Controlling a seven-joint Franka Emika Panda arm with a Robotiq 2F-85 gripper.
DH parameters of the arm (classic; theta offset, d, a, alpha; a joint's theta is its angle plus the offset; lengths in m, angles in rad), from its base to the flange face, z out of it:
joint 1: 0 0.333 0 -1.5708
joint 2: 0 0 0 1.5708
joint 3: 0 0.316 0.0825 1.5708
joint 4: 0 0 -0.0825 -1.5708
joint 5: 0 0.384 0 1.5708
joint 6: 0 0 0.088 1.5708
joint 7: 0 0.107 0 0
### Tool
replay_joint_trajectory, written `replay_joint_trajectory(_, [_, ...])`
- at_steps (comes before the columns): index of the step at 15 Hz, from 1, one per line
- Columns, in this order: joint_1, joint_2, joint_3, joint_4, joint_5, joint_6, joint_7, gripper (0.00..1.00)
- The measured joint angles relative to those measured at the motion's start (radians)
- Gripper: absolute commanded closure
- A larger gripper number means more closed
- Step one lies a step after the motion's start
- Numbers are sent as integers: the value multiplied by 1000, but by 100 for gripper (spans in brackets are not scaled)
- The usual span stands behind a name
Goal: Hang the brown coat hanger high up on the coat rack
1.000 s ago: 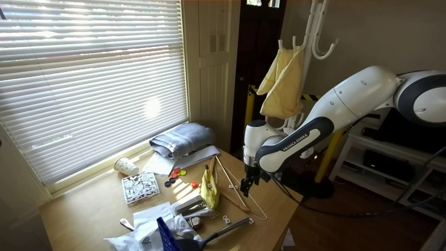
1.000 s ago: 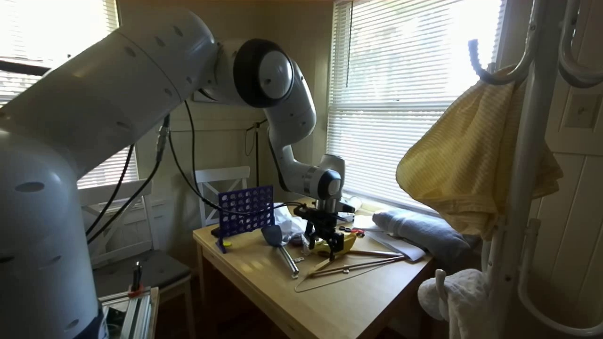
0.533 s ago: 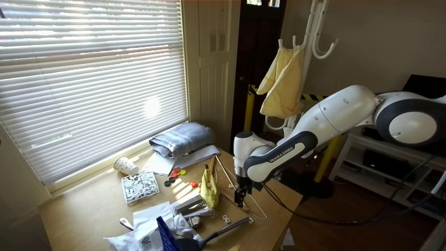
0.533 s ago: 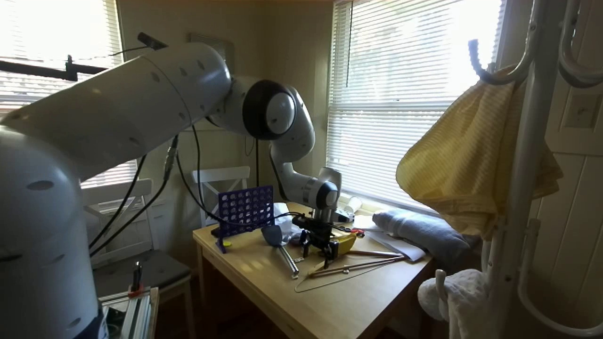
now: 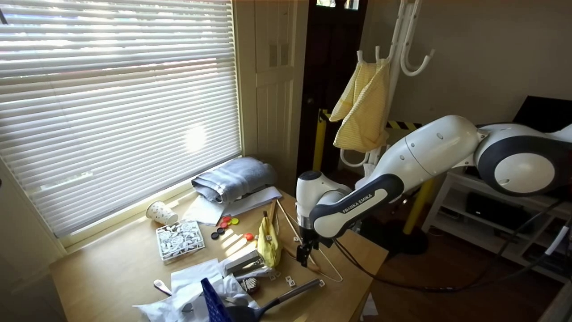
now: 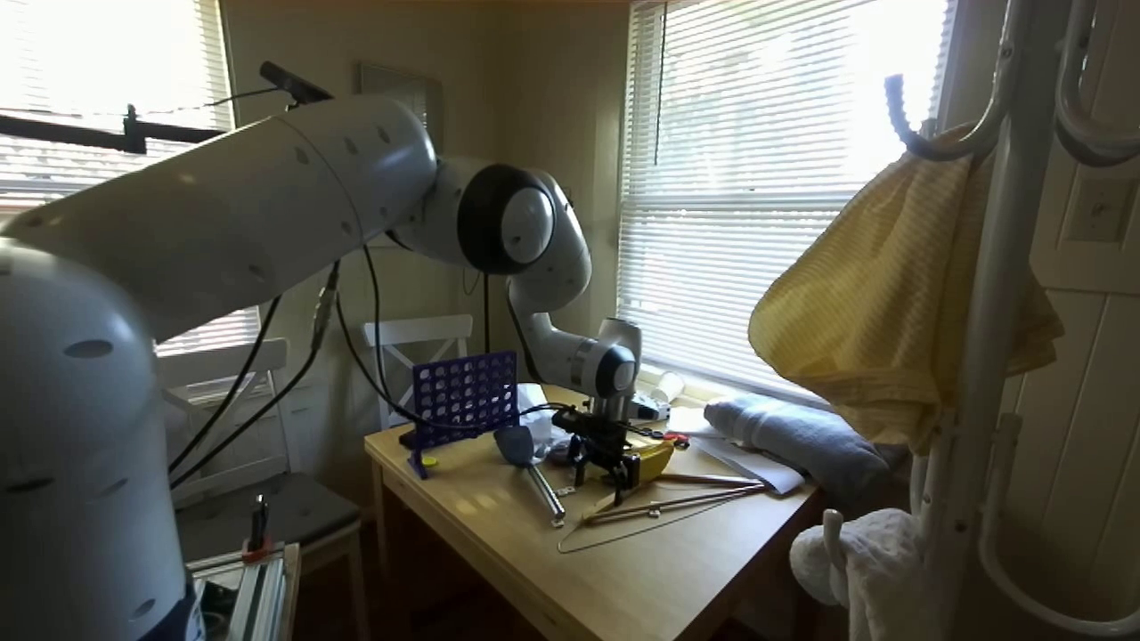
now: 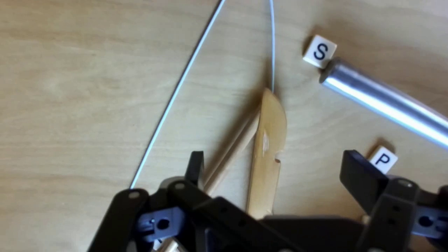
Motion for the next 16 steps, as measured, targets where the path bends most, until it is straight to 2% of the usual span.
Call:
replay_joint_trajectory(6, [11,59,-5,33,0,117,3,0])
replay_joint_trajectory(16, [33,128,-10,143,0,153,3,0])
